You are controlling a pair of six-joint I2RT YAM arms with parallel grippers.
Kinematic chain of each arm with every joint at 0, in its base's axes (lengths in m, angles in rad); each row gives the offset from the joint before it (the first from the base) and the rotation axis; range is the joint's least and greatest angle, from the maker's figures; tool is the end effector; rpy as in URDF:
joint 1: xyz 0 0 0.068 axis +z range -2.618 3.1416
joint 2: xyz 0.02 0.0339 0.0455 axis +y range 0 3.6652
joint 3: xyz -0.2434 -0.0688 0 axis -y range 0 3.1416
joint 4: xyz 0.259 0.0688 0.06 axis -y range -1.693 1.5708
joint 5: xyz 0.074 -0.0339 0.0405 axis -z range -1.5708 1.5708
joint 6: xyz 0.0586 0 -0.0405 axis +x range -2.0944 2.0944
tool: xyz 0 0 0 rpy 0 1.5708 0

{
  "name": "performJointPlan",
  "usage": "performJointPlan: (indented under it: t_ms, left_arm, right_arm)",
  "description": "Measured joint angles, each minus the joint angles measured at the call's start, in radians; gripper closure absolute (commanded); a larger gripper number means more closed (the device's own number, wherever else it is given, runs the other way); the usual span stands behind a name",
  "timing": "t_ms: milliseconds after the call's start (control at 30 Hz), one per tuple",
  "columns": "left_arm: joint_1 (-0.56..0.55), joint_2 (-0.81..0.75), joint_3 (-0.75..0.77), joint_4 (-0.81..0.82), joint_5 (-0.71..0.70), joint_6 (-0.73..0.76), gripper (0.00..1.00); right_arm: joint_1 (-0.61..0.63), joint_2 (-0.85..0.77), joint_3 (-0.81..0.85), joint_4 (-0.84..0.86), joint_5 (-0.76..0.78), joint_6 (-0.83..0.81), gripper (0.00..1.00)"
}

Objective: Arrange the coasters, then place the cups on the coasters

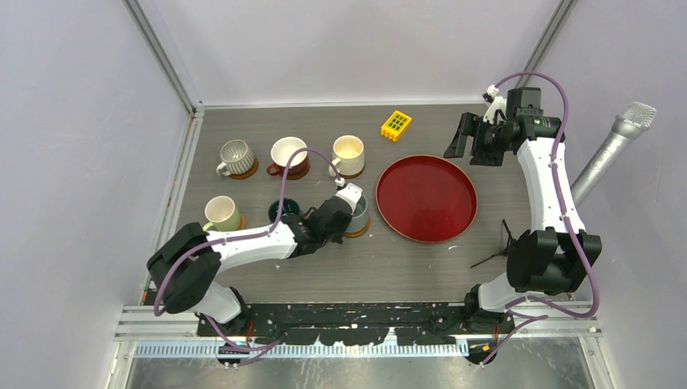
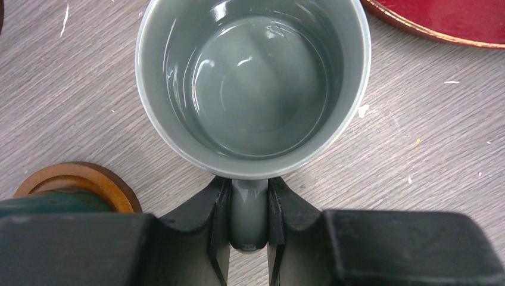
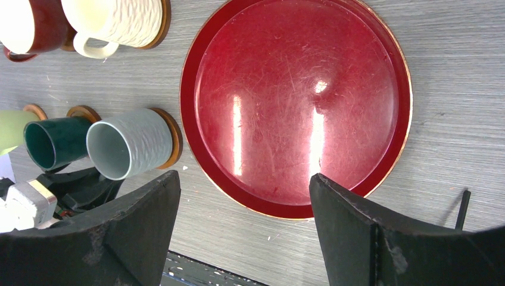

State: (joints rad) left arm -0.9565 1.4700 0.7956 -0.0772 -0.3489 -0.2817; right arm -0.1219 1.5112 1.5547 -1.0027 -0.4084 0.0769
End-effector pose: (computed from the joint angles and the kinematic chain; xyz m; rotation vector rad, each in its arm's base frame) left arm 0.2063 -0.2578 0.1527 0.5883 2.2023 -0.2464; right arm 0.3354 -0.0176 0.3231 0.0848 2.4837 0.4958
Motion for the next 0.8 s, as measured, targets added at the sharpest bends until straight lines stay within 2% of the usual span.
performJointPlan:
  t_ms: [67, 233, 533, 667, 800]
  left_arm:
    - [0.0, 0.01, 0.0, 0.0, 0.0, 0.0, 0.99]
    - [0.0, 0.016, 0.0, 0.003, 0.002, -0.001, 0.89]
    - [0.0, 0.016, 0.0, 0.002, 0.008, -0.008, 0.77]
    - [-0.002, 0.016, 0.0, 0.0, 0.009, -0.011, 0.73]
    - [-0.006, 0.016, 0.0, -0.003, 0.016, -0.026, 0.73]
  right_arm:
    - [0.0, 0.0, 0.0, 0.0, 0.0, 0.0, 0.16]
    - [0.0, 0.0, 0.0, 0.0, 0.0, 0.0, 0.16]
    - [0.0, 0.0, 0.0, 0.0, 0.0, 0.0, 0.16]
    - [0.0, 0.0, 0.0, 0.0, 0.0, 0.0, 0.16]
    - [0.0, 0.0, 0.0, 0.0, 0.0, 0.0, 0.16]
